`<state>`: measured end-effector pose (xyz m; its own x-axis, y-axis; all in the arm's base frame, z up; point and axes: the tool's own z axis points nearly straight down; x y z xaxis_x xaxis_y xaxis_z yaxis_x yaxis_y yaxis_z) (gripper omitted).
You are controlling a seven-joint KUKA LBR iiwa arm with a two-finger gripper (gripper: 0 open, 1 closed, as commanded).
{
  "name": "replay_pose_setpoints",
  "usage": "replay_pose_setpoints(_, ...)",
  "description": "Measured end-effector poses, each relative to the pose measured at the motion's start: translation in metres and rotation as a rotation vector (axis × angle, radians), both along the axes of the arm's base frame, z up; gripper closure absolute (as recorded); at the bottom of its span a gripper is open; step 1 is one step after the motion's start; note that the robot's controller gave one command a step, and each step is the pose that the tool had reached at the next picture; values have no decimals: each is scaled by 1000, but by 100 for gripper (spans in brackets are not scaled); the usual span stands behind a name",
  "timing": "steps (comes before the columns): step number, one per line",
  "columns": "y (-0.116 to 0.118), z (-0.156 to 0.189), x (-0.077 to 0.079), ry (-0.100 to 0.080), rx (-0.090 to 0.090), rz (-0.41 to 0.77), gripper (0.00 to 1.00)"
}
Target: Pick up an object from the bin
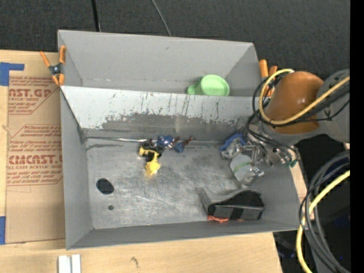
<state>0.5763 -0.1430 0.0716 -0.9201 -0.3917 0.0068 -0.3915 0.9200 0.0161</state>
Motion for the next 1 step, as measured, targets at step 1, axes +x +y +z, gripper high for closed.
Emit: replay_pose_setpoints(1, 8, 53, -6, -7, -9, 17, 100)
